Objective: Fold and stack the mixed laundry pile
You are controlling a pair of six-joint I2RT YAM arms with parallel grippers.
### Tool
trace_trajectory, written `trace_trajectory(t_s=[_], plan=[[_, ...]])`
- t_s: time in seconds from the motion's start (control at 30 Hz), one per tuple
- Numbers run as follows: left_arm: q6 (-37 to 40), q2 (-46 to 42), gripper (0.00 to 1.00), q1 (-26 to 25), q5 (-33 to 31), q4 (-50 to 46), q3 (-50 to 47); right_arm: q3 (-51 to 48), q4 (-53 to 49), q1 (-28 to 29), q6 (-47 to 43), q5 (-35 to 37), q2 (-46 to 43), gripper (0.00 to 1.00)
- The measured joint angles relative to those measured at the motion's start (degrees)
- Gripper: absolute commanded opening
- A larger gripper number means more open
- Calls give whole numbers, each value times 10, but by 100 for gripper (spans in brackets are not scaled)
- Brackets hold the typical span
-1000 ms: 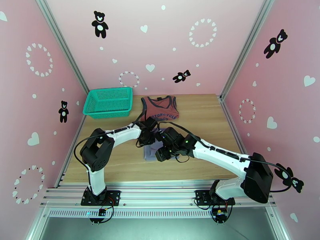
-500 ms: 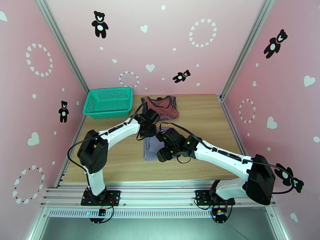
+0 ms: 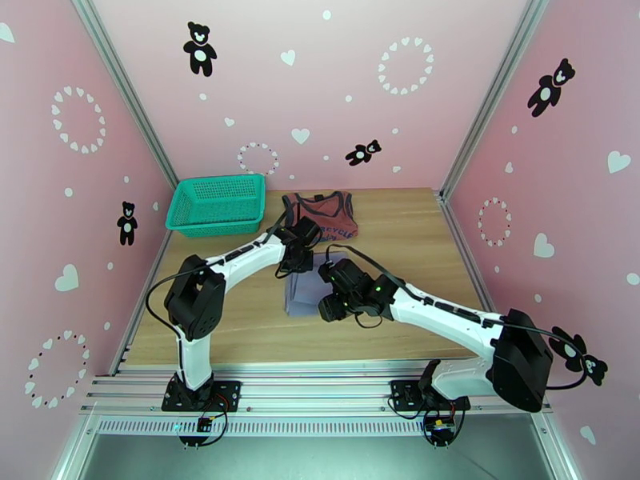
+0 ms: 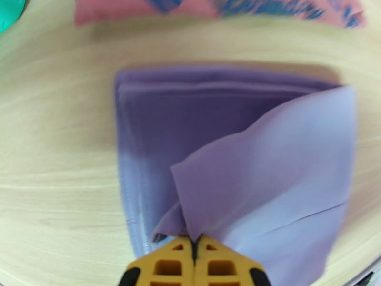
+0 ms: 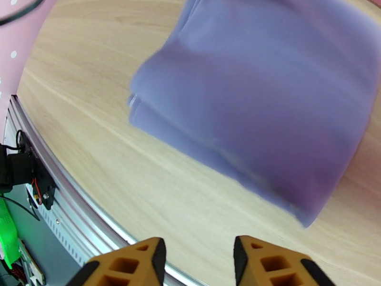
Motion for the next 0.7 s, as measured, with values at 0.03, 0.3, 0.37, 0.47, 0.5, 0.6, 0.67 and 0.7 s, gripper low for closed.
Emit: trace_trajectory(t_s=[0.03,0.3,0.37,0.47,0.5,0.6,0.67,0.7], plan=[[0,1,0,0,-5,0,-3,0,14,-5,3,3,3,29],[0,9,0,3,-37,2,-5,0,120,-31,14,13,113,0],[0,18,0,5,-44,3,-3,-1,139,-32,19,12,146,0],[1,38,0,8,-52,7,0,-11,169,-32,26,8,183,0],[2,46,0,9,-56,9,1,-16,178,-32,30,6,192,0],[2,62,0,9,-63,14,1,-23,203,-33,36,3,203,0],[2,69,0,10,-73,14,2,-25,215,-33,40,1,205,0],[2,71,1,10,-77,14,2,-26,220,-33,42,-1,207,0]])
